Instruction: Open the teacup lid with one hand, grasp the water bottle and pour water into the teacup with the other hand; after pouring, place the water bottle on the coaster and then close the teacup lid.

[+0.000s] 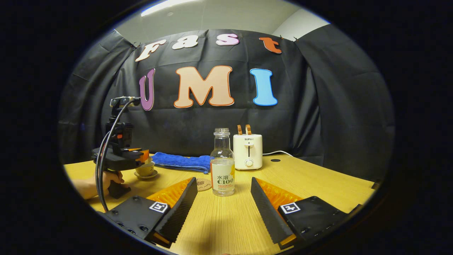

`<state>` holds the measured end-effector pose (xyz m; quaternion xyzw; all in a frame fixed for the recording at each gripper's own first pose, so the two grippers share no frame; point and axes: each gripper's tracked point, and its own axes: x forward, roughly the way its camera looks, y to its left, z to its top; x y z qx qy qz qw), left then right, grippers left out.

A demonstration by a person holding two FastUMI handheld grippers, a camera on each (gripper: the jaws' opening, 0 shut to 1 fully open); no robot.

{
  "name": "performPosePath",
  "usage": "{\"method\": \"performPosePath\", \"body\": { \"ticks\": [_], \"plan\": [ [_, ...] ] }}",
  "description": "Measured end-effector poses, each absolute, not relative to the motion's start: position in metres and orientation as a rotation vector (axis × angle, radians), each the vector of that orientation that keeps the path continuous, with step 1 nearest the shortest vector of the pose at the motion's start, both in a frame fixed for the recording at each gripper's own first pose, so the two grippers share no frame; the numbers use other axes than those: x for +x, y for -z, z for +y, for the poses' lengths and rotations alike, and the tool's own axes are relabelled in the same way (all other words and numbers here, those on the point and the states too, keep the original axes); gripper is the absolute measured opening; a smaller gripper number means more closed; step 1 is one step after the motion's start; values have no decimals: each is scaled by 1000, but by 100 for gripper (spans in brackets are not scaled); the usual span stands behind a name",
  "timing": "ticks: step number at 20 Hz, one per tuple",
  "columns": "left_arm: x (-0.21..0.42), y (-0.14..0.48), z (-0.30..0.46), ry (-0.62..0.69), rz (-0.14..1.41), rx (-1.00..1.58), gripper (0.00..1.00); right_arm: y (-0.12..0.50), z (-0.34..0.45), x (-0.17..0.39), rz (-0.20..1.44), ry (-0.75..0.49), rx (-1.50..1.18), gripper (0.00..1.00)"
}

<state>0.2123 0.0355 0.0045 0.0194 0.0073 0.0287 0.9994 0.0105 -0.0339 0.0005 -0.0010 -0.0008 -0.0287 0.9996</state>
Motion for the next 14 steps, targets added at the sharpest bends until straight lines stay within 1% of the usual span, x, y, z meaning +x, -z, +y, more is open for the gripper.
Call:
{"method": "performPosePath", "body": {
  "ticks": [2,3,4,5,6,7,9,10,13,14],
  "plan": [
    [202,-5,39,-63,13,-11,25,0,-33,14,-1,55,-1,94],
    [196,-2,40,-64,29,-2,25,0,-31,17,0,51,-1,98],
    [190,-3,41,-63,20,-8,26,0,-30,21,1,51,-1,98],
    [183,-4,39,-56,20,-4,26,1,-30,25,0,52,-1,94],
    [174,-4,40,-45,18,-6,25,0,-28,31,1,51,0,94],
    [165,-5,41,-40,21,-4,26,2,-27,38,5,51,-1,98],
    [147,-6,42,-15,17,-5,25,3,-27,52,8,55,-2,98],
    [137,-6,41,0,15,-5,25,3,-27,58,8,58,-1,94],
    [105,-7,50,15,12,-5,25,4,-29,79,7,77,-3,94],
    [96,-8,58,-3,9,-4,25,5,-30,86,11,83,-3,98]
  ]
}}
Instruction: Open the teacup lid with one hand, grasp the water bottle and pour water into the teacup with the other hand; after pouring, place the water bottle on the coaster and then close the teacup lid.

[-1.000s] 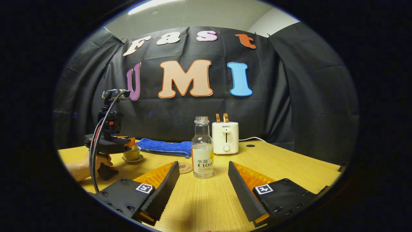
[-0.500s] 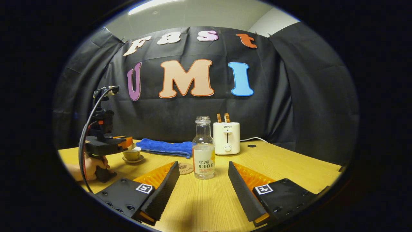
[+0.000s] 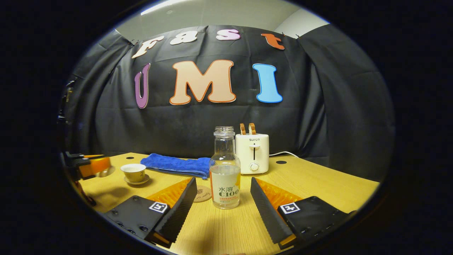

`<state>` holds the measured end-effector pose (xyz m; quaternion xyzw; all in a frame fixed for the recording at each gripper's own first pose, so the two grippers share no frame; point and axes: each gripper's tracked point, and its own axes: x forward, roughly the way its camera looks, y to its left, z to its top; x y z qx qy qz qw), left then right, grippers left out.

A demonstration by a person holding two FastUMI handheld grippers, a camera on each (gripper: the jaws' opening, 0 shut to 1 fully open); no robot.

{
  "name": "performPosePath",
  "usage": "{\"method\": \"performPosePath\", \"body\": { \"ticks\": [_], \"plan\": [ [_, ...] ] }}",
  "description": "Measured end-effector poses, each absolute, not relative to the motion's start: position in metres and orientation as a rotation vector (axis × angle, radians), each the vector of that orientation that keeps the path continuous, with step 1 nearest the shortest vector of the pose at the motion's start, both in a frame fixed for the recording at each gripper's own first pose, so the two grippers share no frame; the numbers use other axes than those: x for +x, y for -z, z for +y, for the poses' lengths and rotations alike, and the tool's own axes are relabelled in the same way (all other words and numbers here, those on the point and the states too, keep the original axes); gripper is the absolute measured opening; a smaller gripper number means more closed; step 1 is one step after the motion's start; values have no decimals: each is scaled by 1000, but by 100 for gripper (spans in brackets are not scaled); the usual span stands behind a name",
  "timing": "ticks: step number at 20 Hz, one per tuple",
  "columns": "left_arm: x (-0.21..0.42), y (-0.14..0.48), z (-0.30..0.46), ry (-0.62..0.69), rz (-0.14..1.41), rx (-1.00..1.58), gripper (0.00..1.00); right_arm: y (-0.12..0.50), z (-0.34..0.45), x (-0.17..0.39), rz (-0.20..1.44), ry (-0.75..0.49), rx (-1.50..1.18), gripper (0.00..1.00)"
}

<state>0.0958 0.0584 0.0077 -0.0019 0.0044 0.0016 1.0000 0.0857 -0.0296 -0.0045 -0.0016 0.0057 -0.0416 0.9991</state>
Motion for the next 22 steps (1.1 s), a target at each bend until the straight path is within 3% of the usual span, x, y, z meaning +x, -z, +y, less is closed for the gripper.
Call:
{"method": "performPosePath", "body": {
  "ticks": [3,4,15,18,22],
  "plan": [
    [75,-8,74,-34,5,-1,25,5,-29,104,6,92,-3,98],
    [69,-6,75,-33,8,1,25,6,-28,111,10,93,-4,93],
    [65,-10,79,-24,9,1,25,6,-24,167,1,112,-5,93],
    [67,-9,78,9,7,1,25,9,-31,171,6,156,-7,82],
    [71,-9,91,1,7,1,25,9,-22,169,15,117,-4,77]
  ]
}}
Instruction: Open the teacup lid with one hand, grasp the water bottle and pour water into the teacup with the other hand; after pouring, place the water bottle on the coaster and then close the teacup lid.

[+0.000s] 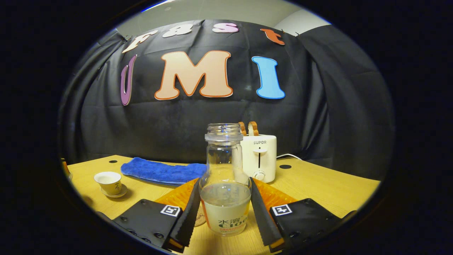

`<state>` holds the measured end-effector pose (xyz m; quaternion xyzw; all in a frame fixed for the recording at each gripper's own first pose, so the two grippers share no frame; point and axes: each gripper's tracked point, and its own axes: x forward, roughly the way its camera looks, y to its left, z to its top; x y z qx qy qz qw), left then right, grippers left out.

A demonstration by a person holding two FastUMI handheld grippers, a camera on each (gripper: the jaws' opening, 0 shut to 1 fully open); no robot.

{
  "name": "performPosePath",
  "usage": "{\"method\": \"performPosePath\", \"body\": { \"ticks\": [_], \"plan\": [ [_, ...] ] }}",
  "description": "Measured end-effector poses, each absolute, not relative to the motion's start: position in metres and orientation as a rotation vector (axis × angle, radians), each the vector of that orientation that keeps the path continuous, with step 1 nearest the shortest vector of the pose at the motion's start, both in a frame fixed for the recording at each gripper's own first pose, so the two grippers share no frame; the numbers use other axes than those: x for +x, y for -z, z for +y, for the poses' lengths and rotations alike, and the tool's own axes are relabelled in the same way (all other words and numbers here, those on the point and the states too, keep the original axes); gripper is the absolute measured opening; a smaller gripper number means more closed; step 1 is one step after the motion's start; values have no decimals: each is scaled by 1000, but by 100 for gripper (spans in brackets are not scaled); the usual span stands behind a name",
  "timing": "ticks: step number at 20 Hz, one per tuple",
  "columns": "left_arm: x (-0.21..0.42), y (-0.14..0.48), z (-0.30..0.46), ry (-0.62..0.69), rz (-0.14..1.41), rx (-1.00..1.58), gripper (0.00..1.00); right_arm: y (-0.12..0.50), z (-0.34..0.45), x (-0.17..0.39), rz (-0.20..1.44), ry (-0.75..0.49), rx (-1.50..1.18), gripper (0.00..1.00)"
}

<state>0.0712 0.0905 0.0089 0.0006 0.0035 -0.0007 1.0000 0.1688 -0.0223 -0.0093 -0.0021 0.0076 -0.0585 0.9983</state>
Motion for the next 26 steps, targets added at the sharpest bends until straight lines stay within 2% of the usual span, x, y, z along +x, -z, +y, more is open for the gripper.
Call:
{"method": "performPosePath", "body": {
  "ticks": [4,6,8,11,19,26],
  "plan": [
    [74,-8,99,-19,7,1,25,8,-10,163,13,88,-31,73],
    [73,-6,92,19,6,1,25,6,3,161,7,55,-129,73],
    [71,-6,95,40,7,0,25,2,23,159,-6,20,-227,68],
    [71,-6,112,24,10,-2,25,4,49,164,-8,-21,-358,68],
    [71,-7,121,38,8,-3,25,21,111,191,55,-115,-867,67],
    [72,-6,130,29,12,-3,25,31,161,199,-23,-180,-1338,67]
  ]
}}
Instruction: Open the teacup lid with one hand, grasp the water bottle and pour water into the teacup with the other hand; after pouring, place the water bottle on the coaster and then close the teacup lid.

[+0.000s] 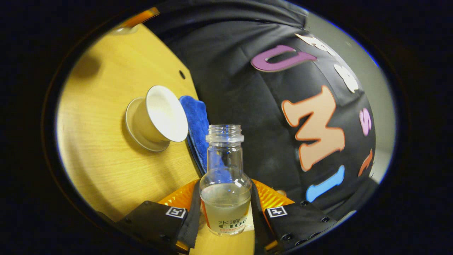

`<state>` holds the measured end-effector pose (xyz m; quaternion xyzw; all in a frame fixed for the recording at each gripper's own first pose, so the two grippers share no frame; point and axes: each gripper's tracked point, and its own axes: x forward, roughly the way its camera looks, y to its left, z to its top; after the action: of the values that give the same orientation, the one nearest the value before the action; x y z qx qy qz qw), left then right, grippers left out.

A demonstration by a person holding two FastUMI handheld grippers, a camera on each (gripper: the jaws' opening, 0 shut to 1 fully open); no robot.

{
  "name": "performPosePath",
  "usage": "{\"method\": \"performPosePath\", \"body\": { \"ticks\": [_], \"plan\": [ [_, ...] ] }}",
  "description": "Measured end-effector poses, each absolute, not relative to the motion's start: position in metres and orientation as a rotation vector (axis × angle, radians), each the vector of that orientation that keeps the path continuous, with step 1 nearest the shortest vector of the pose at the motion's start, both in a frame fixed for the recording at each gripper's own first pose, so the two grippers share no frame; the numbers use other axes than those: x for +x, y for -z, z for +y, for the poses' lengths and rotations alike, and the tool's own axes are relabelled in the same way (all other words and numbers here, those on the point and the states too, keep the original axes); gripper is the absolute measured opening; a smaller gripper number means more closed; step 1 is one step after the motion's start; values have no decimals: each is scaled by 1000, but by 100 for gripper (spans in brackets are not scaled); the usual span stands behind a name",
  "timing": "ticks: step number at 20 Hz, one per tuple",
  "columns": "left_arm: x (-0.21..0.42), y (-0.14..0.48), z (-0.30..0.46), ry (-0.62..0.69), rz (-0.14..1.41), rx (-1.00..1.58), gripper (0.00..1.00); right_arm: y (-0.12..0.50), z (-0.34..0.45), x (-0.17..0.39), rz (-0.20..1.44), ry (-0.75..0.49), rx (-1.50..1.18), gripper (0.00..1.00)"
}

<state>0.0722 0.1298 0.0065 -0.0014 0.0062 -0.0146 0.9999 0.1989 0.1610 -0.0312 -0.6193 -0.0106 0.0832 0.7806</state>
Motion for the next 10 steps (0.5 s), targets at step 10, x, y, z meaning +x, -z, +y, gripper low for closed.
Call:
{"method": "performPosePath", "body": {
  "ticks": [10],
  "plan": [
    [71,-5,148,-10,15,-4,25,44,173,199,-99,-214,-1694,67]
  ]
}}
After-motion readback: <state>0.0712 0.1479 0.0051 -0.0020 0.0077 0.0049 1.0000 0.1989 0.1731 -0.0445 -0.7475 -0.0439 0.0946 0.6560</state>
